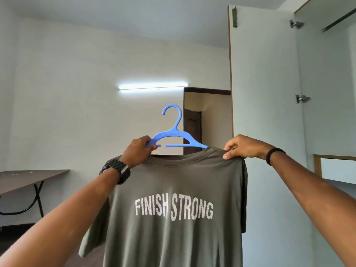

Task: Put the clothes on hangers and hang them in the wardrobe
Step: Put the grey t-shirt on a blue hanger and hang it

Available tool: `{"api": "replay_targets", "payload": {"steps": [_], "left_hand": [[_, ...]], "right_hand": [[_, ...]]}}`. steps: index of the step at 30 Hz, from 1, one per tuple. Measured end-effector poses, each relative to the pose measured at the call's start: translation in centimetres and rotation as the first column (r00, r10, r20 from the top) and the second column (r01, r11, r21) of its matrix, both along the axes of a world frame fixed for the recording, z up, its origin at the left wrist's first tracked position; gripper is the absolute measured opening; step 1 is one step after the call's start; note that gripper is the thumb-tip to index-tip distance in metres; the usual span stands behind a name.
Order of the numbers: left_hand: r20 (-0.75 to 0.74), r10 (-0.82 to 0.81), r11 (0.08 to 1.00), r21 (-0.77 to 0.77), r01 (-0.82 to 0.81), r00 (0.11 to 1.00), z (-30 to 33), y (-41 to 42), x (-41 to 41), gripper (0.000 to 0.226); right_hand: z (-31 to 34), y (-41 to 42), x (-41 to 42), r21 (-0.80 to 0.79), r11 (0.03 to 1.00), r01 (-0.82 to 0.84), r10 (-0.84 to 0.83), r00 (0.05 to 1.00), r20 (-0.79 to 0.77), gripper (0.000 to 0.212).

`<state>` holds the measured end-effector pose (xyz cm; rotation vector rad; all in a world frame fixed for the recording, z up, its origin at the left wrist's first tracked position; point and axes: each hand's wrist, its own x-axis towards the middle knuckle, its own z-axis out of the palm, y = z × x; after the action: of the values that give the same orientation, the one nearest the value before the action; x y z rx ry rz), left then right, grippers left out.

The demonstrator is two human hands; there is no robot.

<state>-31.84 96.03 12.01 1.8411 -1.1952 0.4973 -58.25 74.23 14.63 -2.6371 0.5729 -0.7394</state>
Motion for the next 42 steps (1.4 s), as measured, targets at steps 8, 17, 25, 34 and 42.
{"api": "replay_targets", "payload": {"steps": [8, 17, 25, 34, 42], "left_hand": [[0.118, -0.073, 0.997, 0.008, 0.073, 0.990, 1.6, -8.5, -5.6, 0.021], [0.052, 0.002, 0.998, -0.058, 0.001, 0.999, 1.7, -25.1, -10.5, 0.028], [0.111, -0.038, 0.957, -0.282, 0.068, 0.993, -2.9, -43.8, -14.9, 0.041], [-0.339, -0.367, 0.924, -0.241, 0.296, 0.866, -2.9, -57.7, -17.2, 0.035], [-0.412, -0.667, 0.745, -0.399, 0.535, 0.621, 14.4, -64.8, -26.8, 0.025]], "right_hand": [[1.3, -4.1, -6.1, 0.177, 0.982, 0.069, -0.054, 0.995, -0.087, 0.022], [-0.1, -15.2, -13.4, -0.145, 0.946, 0.291, -0.266, 0.949, 0.169, 0.032], [-2.6, -29.2, -17.0, -0.232, 0.854, 0.466, -0.363, 0.853, 0.376, 0.024], [-0.4, -40.9, -17.9, -0.137, 0.809, 0.571, -0.415, 0.721, 0.554, 0.022], [16.7, -43.7, -25.5, -0.130, 0.734, 0.666, -0.510, 0.668, 0.542, 0.023]]}}
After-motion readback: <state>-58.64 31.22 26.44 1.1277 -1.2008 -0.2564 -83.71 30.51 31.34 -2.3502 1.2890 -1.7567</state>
